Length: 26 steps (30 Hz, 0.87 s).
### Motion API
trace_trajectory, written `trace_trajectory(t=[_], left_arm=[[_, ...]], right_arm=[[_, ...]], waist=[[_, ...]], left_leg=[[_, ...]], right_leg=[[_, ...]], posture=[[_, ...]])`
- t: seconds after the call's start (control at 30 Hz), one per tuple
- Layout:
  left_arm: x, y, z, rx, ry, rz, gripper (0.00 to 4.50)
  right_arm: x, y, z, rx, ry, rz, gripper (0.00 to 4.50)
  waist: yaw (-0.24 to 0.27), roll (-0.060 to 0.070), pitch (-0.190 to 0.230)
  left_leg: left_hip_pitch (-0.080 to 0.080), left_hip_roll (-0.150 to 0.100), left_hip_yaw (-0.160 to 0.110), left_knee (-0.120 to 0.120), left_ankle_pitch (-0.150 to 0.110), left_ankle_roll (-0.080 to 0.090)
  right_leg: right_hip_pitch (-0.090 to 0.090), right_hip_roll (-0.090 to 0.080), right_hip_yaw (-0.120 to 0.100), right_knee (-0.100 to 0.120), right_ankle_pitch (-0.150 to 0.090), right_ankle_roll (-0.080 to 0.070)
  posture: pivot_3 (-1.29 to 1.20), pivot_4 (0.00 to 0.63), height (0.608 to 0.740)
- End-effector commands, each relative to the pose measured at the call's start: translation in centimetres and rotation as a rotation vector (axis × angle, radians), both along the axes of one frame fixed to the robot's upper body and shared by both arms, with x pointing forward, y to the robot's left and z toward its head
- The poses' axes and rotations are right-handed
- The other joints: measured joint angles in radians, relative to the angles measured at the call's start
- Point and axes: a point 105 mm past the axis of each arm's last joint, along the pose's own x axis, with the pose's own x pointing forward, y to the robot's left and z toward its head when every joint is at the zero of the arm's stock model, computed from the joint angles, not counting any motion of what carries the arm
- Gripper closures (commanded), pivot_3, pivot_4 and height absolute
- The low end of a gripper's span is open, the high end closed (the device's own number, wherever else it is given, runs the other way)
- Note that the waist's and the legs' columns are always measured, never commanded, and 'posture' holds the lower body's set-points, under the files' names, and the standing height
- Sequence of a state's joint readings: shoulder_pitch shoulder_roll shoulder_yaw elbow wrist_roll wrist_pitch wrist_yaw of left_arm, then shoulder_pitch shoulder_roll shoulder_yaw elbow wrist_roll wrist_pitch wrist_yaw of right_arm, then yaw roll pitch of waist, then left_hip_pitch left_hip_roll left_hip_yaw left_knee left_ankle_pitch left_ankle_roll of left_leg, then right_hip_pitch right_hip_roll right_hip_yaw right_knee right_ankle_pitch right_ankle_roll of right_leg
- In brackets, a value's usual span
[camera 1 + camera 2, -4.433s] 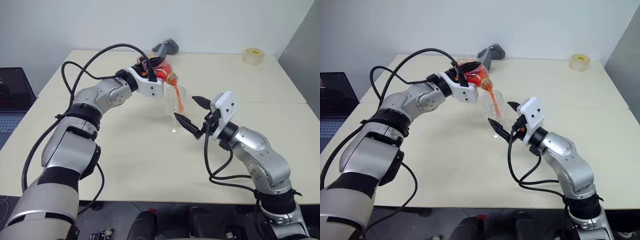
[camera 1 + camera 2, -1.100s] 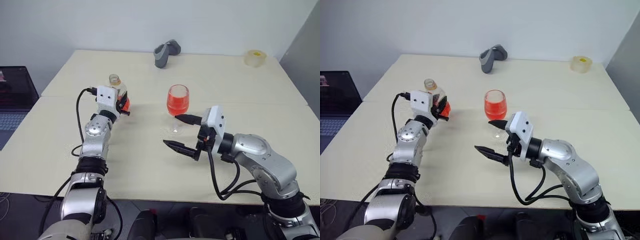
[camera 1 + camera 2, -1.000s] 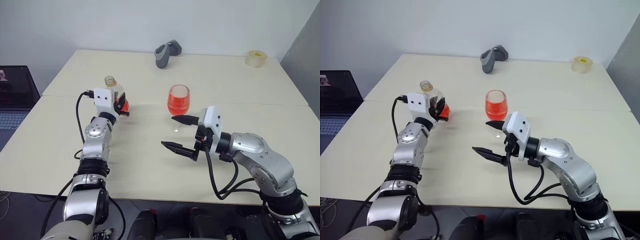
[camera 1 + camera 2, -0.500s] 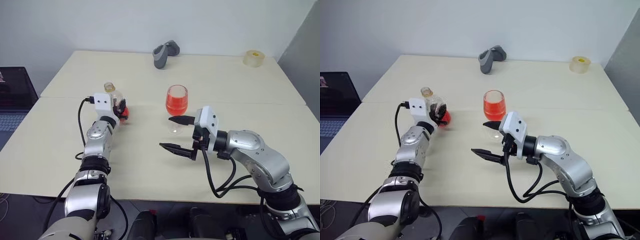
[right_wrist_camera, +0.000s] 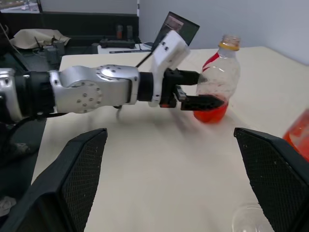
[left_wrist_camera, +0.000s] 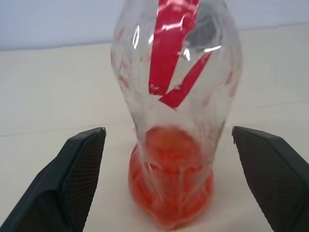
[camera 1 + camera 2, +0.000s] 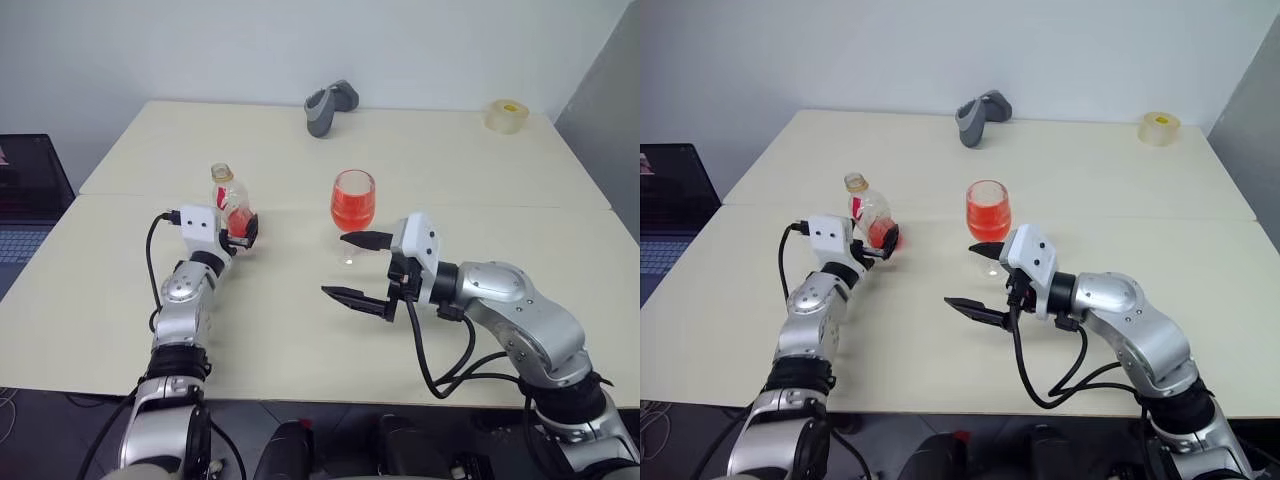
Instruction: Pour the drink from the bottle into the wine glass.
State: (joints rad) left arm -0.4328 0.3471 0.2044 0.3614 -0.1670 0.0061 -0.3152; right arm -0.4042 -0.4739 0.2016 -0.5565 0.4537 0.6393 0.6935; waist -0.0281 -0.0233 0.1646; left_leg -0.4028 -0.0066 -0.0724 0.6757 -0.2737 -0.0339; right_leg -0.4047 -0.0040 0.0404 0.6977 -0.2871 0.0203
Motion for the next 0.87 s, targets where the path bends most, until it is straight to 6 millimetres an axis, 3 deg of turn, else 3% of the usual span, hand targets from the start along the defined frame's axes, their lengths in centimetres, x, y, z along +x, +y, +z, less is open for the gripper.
trace_trajectory(t=[0.03,0.1,0.27,0.37,0.63,0.87], left_arm=[[-2.0,0.7,2.3,-0.006,-0.042,0.042,0.01],[-3.2,0.8,2.2,-0.033,-0.02,0.07,0.01],[-5.4,-0.4,1.9,-0.055,0.001,0.086,0.01],[-6.3,-1.6,1.5,-0.051,0.006,0.075,0.01],[-7.2,-2.1,1.1,-0.03,-0.007,0.091,0.01],[-7.7,-2.1,0.3,0.003,-0.028,0.106,0.01]], right_arm=[[0.6,-2.4,1.4,0.075,-0.067,-0.163,0.0],[1.0,-3.9,0.8,0.088,-0.077,-0.262,0.0],[1.1,-5.6,-0.3,0.141,-0.06,-0.38,0.0],[2.8,-8.2,-1.0,0.189,-0.084,-0.544,0.0],[6.5,-15.0,-2.4,0.221,-0.255,-0.951,0.0],[8.4,-17.8,-3.7,0.269,-0.246,-1.098,0.0]], waist=[[0.001,0.0,0.0],[0.002,0.0,0.0],[0.004,0.0,0.0],[0.003,0.0,0.0],[0.002,0.0,-0.001],[0.001,0.0,-0.001]], left_leg=[[0.0,0.0,0.0,0.0,0.0,0.0],[0.0,0.0,0.0,0.0,0.0,0.0],[0.001,0.0,0.0,0.0,0.0,0.0],[0.001,0.0,0.001,0.0,0.0,0.0],[0.002,0.0,0.002,-0.001,0.0,0.0],[0.003,0.0,0.004,-0.003,0.0,0.0]], right_leg=[[0.0,0.0,0.0,0.0,0.0,0.0],[0.0,0.0,0.0,0.0,0.0,0.0],[0.001,0.0,0.0,0.0,0.0,0.0],[0.001,0.0,0.0,0.0,0.0,0.0],[0.002,0.0,0.002,0.0,0.0,0.0],[0.002,0.001,0.003,0.0,0.0,0.0]], posture=[[0.0,0.15,0.74],[0.0,0.15,0.74],[0.0,0.15,0.74],[0.0,0.15,0.74],[0.0,0.15,0.74],[0.0,0.15,0.74]])
